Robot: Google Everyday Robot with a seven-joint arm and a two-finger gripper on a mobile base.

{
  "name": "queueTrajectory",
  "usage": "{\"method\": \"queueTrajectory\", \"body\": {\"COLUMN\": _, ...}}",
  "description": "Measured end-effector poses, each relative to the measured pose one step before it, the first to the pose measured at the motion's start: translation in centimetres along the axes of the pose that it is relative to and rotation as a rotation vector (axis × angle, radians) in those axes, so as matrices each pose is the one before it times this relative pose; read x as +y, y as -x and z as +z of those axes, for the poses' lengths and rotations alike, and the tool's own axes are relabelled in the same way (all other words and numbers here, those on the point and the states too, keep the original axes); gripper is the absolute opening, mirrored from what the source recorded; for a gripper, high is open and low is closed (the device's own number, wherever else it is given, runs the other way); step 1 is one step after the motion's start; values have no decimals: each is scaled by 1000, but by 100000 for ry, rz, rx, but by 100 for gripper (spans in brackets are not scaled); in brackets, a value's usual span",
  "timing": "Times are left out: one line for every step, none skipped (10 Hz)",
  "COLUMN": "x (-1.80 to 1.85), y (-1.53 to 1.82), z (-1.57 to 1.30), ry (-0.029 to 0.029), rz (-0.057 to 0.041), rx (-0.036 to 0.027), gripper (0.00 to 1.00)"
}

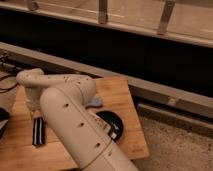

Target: Place the eraser in the ceramic cup

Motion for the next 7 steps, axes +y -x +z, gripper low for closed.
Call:
{"method": "queueTrajectory", "body": {"x": 78, "y": 5, "z": -21, "ry": 172, "rz": -187, "rx": -262, "gripper": 1}}
{"method": "queueTrajectory", "body": {"x": 26, "y": 15, "z": -593, "ry": 1521, "rz": -1451, "rx": -2222, "gripper": 1}}
{"method": "queueTrajectory", "body": {"x": -204, "y": -11, "z": -898, "ry": 1663, "rz": -1073, "rx": -2025, "gripper": 1}}
{"method": "queueTrajectory", "body": {"x": -72, "y": -11, "z": -1368, "ry": 1949, "rz": -1100, "rx": -2833, "gripper": 1}}
{"method": "queueTrajectory", "body": {"x": -285, "y": 169, "z": -2204, "ry": 1953, "rz": -1022, "rx": -3842, "gripper": 1}}
{"method": "queueTrajectory", "body": {"x": 230, "y": 238, "z": -1715, "ry": 1265, "rz": -1314, "rx": -3101, "gripper": 1}}
{"method": "queueTrajectory", "body": {"x": 161, "y": 148, "z": -1253, "ry": 550, "rz": -1151, "rx": -2466, "gripper": 1}}
